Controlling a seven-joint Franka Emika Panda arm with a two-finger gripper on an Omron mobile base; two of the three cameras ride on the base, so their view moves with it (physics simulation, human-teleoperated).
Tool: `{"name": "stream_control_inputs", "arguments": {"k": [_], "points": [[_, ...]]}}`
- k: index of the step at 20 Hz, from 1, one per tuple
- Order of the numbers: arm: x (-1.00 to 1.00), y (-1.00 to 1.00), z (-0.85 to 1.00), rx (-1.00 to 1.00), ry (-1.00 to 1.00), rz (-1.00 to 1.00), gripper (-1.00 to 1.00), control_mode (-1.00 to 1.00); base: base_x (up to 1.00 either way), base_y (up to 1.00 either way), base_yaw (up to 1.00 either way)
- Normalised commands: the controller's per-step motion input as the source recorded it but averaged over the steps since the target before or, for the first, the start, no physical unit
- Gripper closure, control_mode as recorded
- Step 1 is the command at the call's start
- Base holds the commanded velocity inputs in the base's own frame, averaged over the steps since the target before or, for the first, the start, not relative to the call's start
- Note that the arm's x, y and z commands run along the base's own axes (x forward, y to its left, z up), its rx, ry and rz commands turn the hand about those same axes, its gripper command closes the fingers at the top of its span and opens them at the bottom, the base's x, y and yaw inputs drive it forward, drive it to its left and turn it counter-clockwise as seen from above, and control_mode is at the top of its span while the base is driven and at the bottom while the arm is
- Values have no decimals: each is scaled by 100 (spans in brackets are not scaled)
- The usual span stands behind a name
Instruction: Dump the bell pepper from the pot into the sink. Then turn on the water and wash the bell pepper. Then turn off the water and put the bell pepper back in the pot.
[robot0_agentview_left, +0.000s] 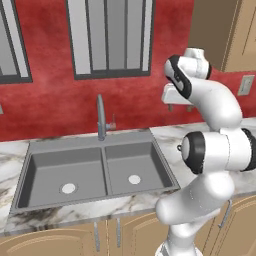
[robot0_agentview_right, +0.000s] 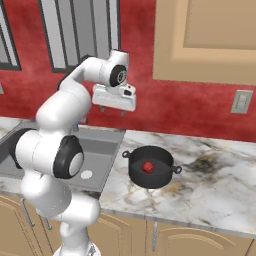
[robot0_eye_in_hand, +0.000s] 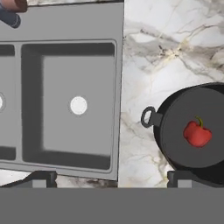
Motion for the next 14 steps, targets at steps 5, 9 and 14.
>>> {"name": "stream_control_inputs", "arguments": {"k": [5,9,14], "points": [[0,-28,-29,0,10,0,-100,-100,0,0,0],[0,-2,-38,-2,11,0,-100,-100,0,0,0],[0,0,-32,-6,7,0,-100,-100,0,0,0]]}}
